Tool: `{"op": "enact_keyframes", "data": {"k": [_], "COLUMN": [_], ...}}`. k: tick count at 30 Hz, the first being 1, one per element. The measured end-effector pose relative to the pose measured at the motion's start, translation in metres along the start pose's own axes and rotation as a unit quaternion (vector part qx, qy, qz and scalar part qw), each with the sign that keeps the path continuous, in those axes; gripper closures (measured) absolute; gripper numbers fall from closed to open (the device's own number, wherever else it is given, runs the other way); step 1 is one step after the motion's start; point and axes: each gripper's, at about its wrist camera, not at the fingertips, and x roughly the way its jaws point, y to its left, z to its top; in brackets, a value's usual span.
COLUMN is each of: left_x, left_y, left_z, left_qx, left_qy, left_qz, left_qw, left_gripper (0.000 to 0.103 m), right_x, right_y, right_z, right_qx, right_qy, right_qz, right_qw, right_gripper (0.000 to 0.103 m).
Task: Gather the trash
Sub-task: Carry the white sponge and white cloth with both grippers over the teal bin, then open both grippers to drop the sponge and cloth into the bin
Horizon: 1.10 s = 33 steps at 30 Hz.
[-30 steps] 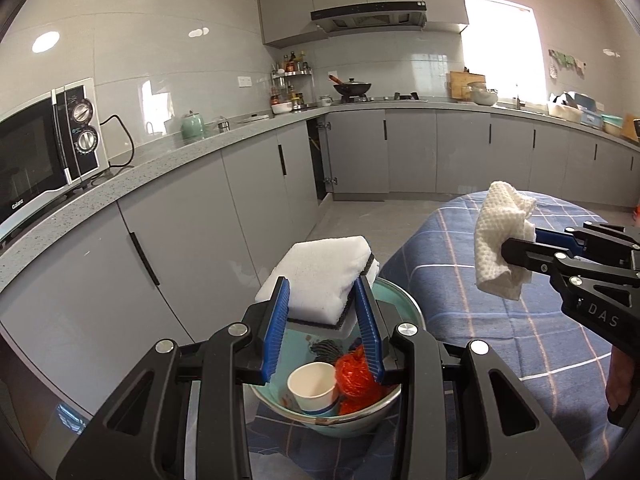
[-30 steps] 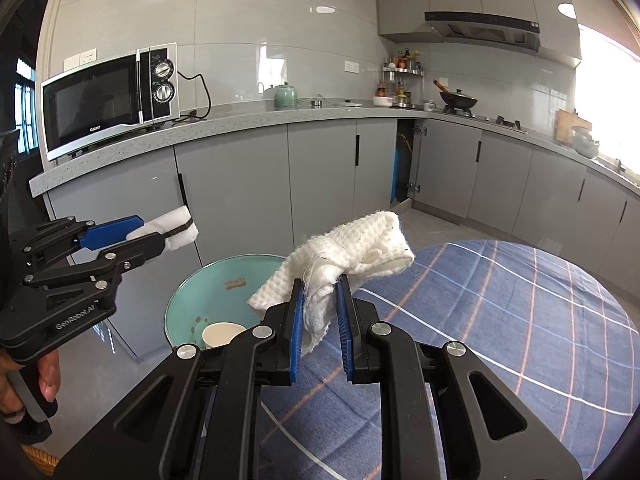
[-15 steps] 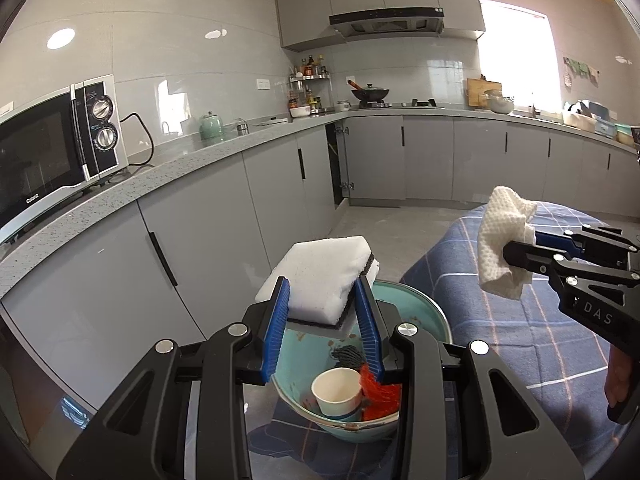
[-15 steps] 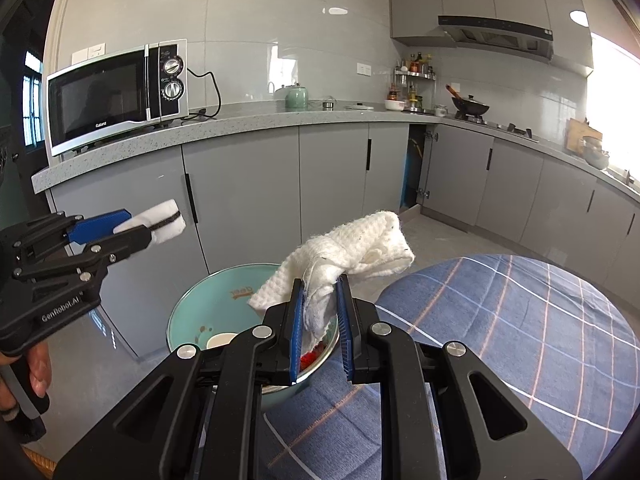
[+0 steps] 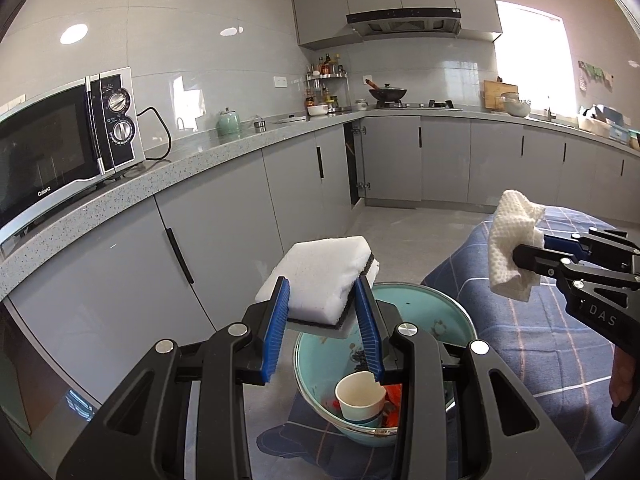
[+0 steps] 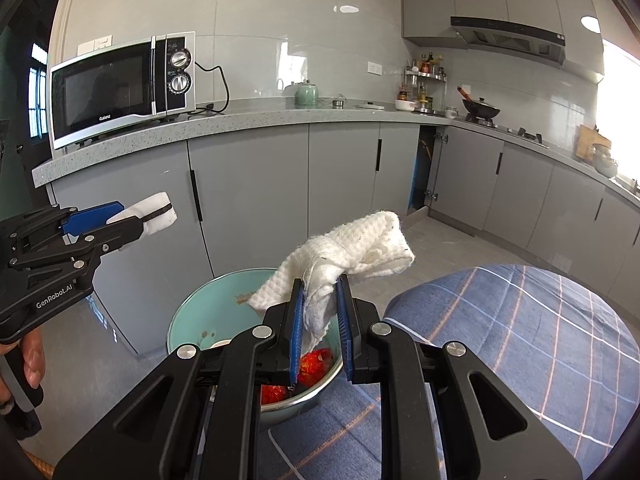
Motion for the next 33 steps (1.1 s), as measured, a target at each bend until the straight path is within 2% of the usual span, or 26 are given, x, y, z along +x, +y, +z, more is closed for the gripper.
{"op": "enact_keyframes", "data": {"k": [29,31,33], "left_x": [0.007,0.007,0.009], "left_y": [0.011,0.012,0.011], "left_z": [0.002,0.002,0.001], "left_qx": [-0.021,-0.022,-0.022], "left_qy": [0.008,0.008,0.009], "left_qz": [-0.003,-0.003,-0.007], "left_qw": [0.9997,0.9997,0.9997], "left_gripper": [0.067,0.064,0.060], "right_x": [0.042,0.044,0.049], "right_y": [0.011,0.011,0.010], "right_z": [0.004,0.004,0.005], "right_qx": [-0.034,-0.036,-0.035], "right_qy": [0.023,0.021,0.020], "right_qz": [0.026,0.023,0.026], "right_qw": [0.999,0.999,0.999], "right_gripper": [0.086,0.084,0.077]}}
